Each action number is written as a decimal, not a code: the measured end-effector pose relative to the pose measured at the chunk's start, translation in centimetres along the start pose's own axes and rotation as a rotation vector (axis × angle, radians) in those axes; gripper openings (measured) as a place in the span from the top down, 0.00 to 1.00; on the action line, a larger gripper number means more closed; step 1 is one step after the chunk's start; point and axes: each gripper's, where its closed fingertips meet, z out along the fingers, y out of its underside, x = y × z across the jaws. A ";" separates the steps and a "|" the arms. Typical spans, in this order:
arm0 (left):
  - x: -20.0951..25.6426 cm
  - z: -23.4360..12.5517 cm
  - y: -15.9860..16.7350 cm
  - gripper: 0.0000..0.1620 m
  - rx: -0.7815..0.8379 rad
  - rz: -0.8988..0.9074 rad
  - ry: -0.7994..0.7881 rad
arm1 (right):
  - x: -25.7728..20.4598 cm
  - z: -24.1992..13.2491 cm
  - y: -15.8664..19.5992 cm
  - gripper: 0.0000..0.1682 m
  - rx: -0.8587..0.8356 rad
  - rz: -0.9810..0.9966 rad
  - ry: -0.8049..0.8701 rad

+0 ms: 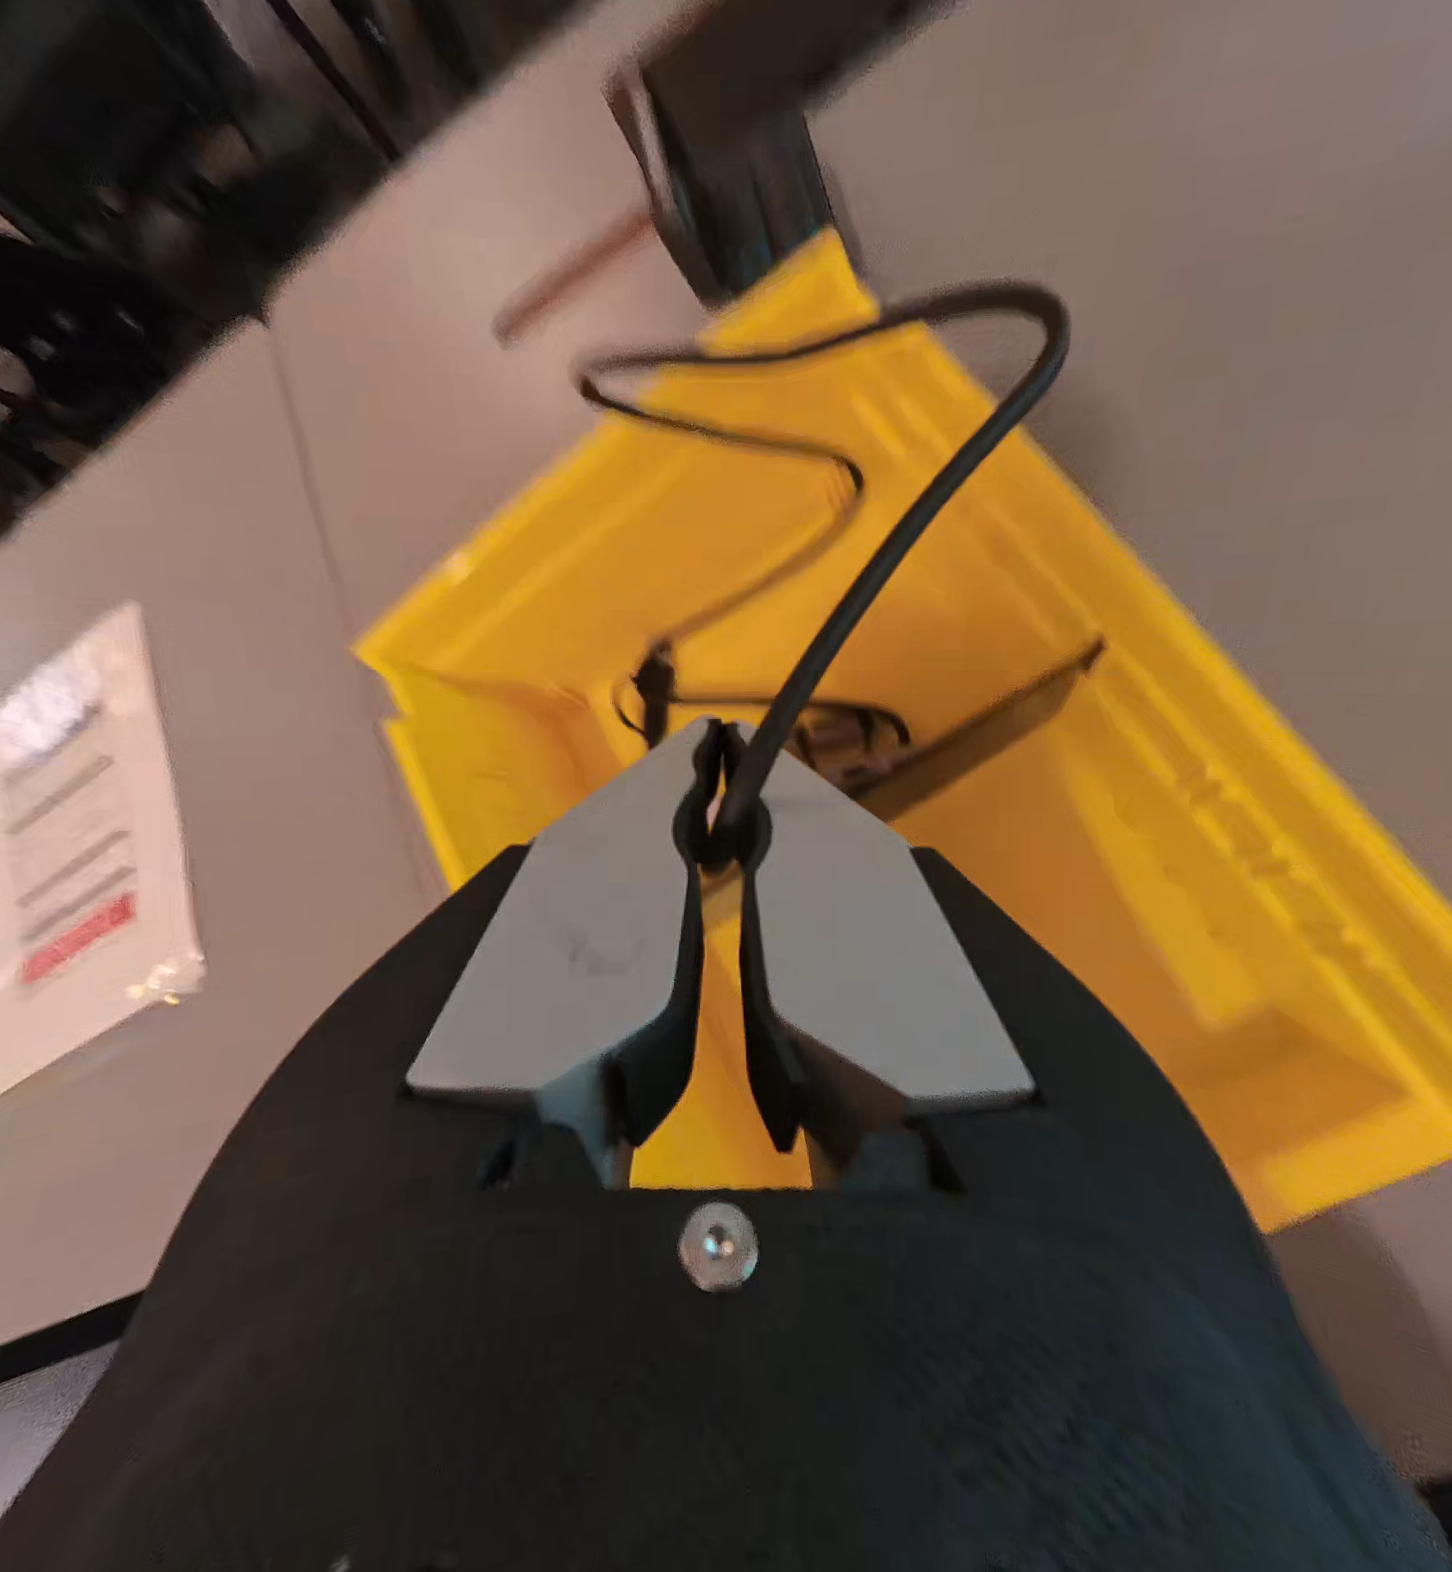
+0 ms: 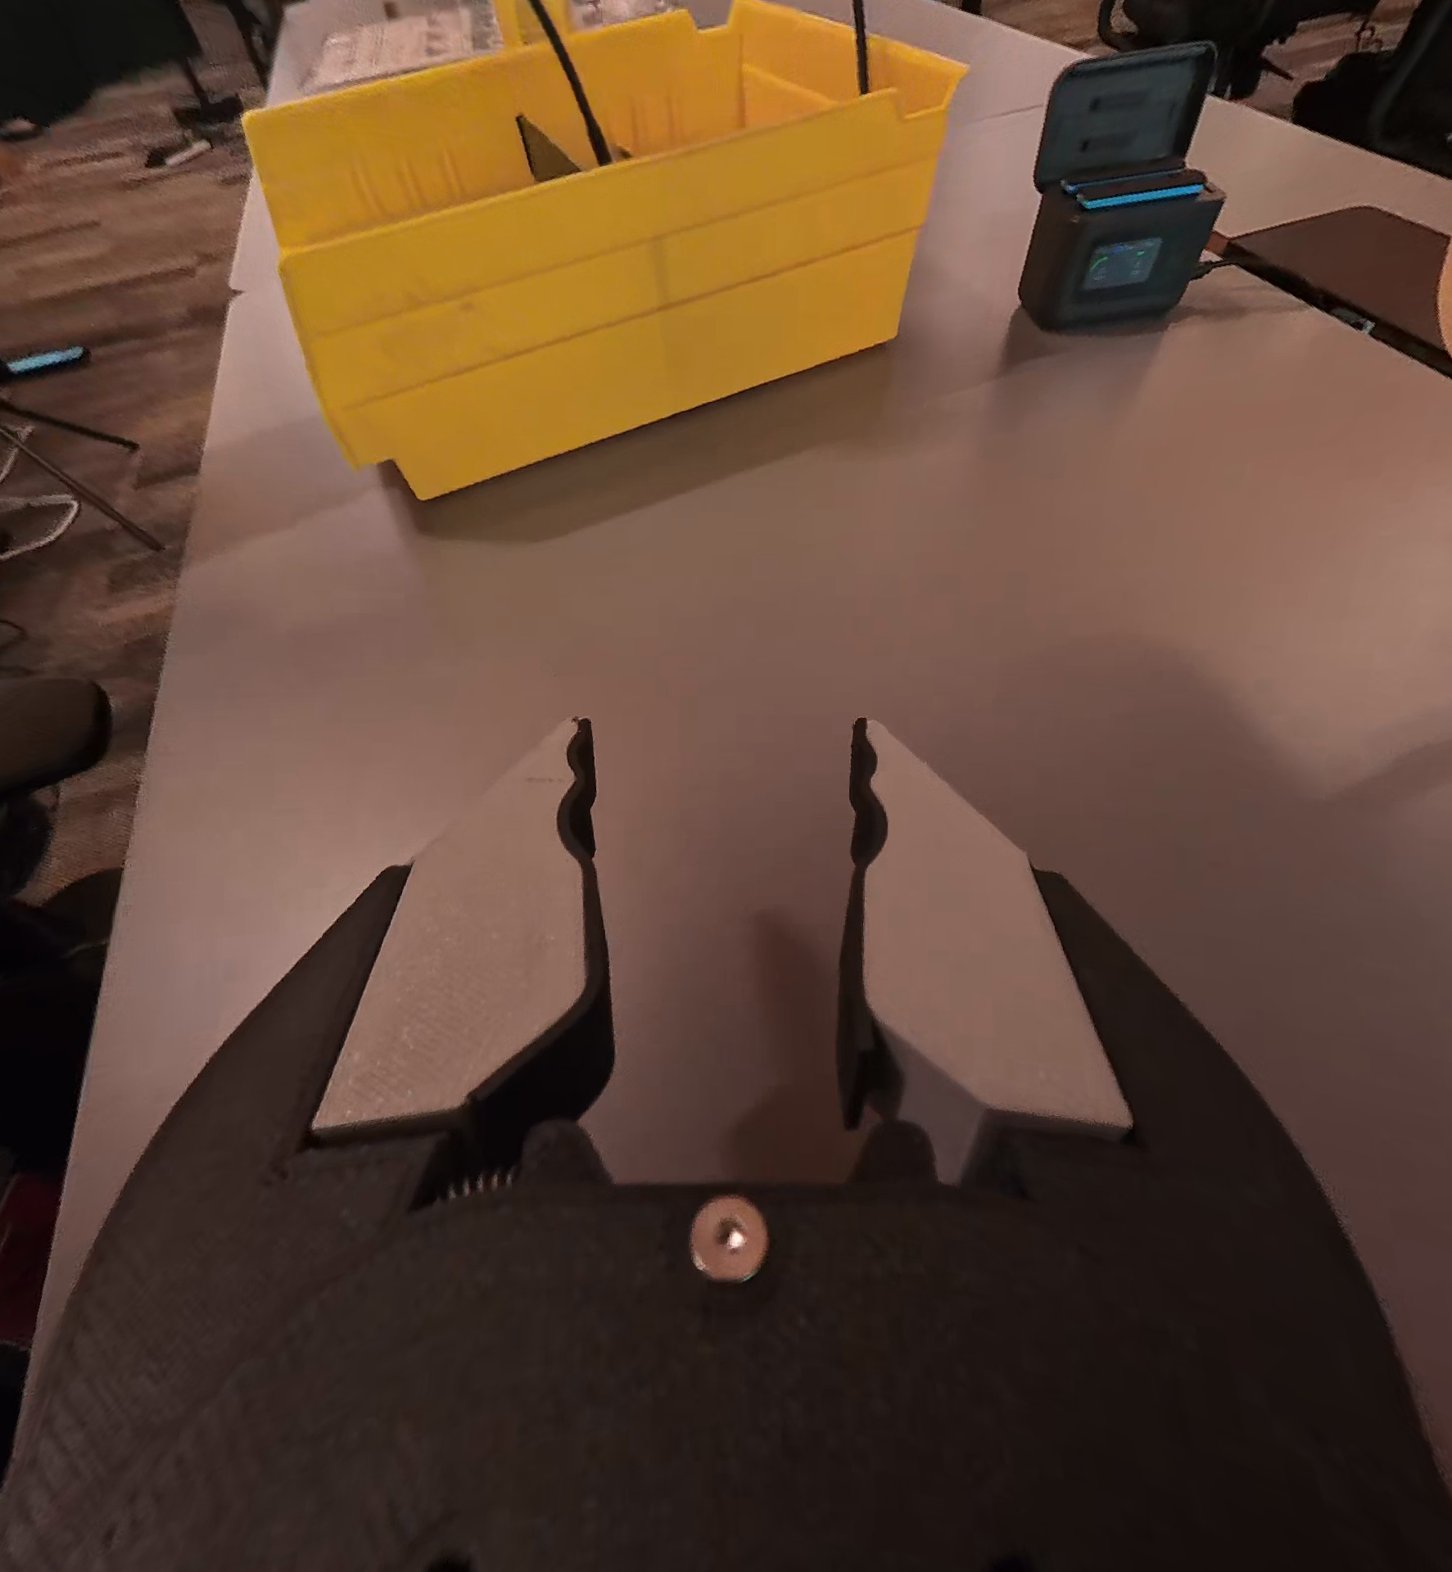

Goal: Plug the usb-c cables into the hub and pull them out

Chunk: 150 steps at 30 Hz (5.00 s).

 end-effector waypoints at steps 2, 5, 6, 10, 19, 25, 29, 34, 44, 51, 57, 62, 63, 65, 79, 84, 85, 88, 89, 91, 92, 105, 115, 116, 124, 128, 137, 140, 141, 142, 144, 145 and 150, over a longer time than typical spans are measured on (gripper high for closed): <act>-2.7 -2.7 -3.5 1.00 0.098 0.004 -0.096 | 0.6 0.1 0.4 0.65 -0.014 0.005 0.022; -5.7 -7.3 -9.2 1.00 0.216 -0.021 -0.177 | 0.8 0.2 0.5 0.66 -0.007 0.002 0.037; -6.4 -8.9 -11.2 1.00 0.264 -0.049 -0.177 | 0.9 0.3 0.6 0.66 -0.004 0.014 0.037; -6.4 -14.7 -17.4 1.00 0.402 -0.071 -0.162 | 0.8 0.6 0.9 0.65 -0.004 -0.008 0.055; 1.2 -22.7 -25.3 1.00 0.554 0.111 -0.156 | -3.1 0.3 -1.4 0.57 0.082 -0.086 -0.086; 7.0 -30.8 -31.9 1.00 0.780 0.197 -0.118 | -9.2 -5.7 -8.3 0.60 0.311 -0.184 -0.217; 10.4 -34.0 -34.1 1.00 0.845 0.241 -0.113 | -11.9 -11.2 -13.7 0.60 0.403 -0.260 -0.151; 16.0 -32.6 -34.0 1.00 0.822 0.290 -0.037 | -13.4 -17.7 -21.4 0.61 0.543 -0.245 -0.001; 24.7 -21.8 -28.5 1.00 0.640 0.295 0.176 | -9.7 -10.9 -19.7 0.93 0.405 -0.110 0.037; 24.0 -17.6 -24.7 0.94 0.581 0.260 0.313 | -3.6 -7.6 -16.4 0.97 0.474 -0.135 0.052; 21.2 -11.9 -16.2 0.63 0.395 0.296 0.393 | -1.7 -5.8 -13.3 0.97 0.544 0.005 -0.119; 23.3 -7.0 -12.6 0.63 0.316 0.419 0.479 | -3.6 -5.0 -11.5 0.97 0.585 -0.119 -0.275; 24.4 -6.4 -12.2 0.67 0.309 0.457 0.519 | -3.9 -4.9 -11.3 0.96 0.575 -0.137 -0.292; 26.5 -5.5 -11.4 0.81 0.294 0.502 0.591 | -4.2 -4.8 -11.0 0.96 0.558 -0.182 -0.297; 28.4 -0.1 -11.5 0.96 0.340 0.242 0.400 | 0.9 -3.9 -9.0 0.57 0.373 -0.084 0.051; 30.7 -0.2 -11.2 0.96 0.354 0.271 0.393 | -0.8 -2.6 -8.4 0.87 0.342 -0.208 0.068; 30.8 -0.2 -11.2 0.96 0.358 0.277 0.371 | -0.9 -2.4 -8.2 0.95 0.327 -0.235 0.088; 31.0 -0.1 -11.4 0.96 0.390 0.258 0.369 | -0.9 -2.4 -8.3 0.95 0.338 -0.200 0.072; 31.2 -0.1 -11.4 0.96 0.403 0.257 0.382 | -0.9 -2.4 -8.2 0.95 0.342 -0.172 0.050; 31.5 0.2 -11.4 0.96 0.398 0.264 0.389 | -0.7 -2.2 -7.9 0.95 0.343 -0.120 0.017; 31.6 0.3 -11.5 0.95 0.407 0.269 0.382 | -0.6 -2.2 -7.9 0.95 0.351 -0.095 0.006; 31.6 1.4 -12.6 0.95 0.480 0.257 0.330 | 0.1 -2.1 -7.6 0.93 0.420 0.152 -0.149; 31.7 2.6 -12.1 0.97 0.413 0.260 0.312 | 1.0 -0.8 -7.0 0.94 0.369 0.022 0.059; 31.7 2.8 -12.1 0.97 0.418 0.231 0.329 | 1.2 -0.8 -7.0 0.94 0.360 0.019 0.074; 32.2 3.2 -12.6 0.97 0.526 0.044 0.356 | 1.9 -0.8 -7.0 0.94 0.476 0.207 0.025; 32.3 2.6 -13.3 0.96 0.593 -0.009 0.351 | 2.3 -1.7 -7.7 0.94 0.581 0.332 -0.040; 32.3 2.2 -13.3 0.96 0.696 0.081 0.329 | 2.7 -2.1 -7.8 0.94 0.584 0.375 -0.103; 32.0 1.1 -13.1 0.97 0.769 0.105 0.330 | 2.3 -2.3 -8.3 0.94 0.600 0.424 -0.195; 31.9 0.6 -13.1 0.97 0.806 0.131 0.313 | 2.4 -2.4 -8.3 0.94 0.606 0.463 -0.230; 31.7 0.3 -13.0 0.96 0.834 0.171 0.281 | 2.4 -2.5 -8.2 0.94 0.603 0.491 -0.265; 31.6 0.0 -12.5 0.95 0.838 0.258 0.223 | 2.4 -2.9 -8.0 0.95 0.584 0.503 -0.301; 31.7 0.1 -12.1 0.93 0.814 0.298 0.220 | 2.5 -3.2 -8.0 0.95 0.578 0.488 -0.297; 31.8 0.7 -10.2 0.74 0.686 0.324 0.270 | 2.0 -5.7 -9.1 0.94 0.634 0.473 -0.391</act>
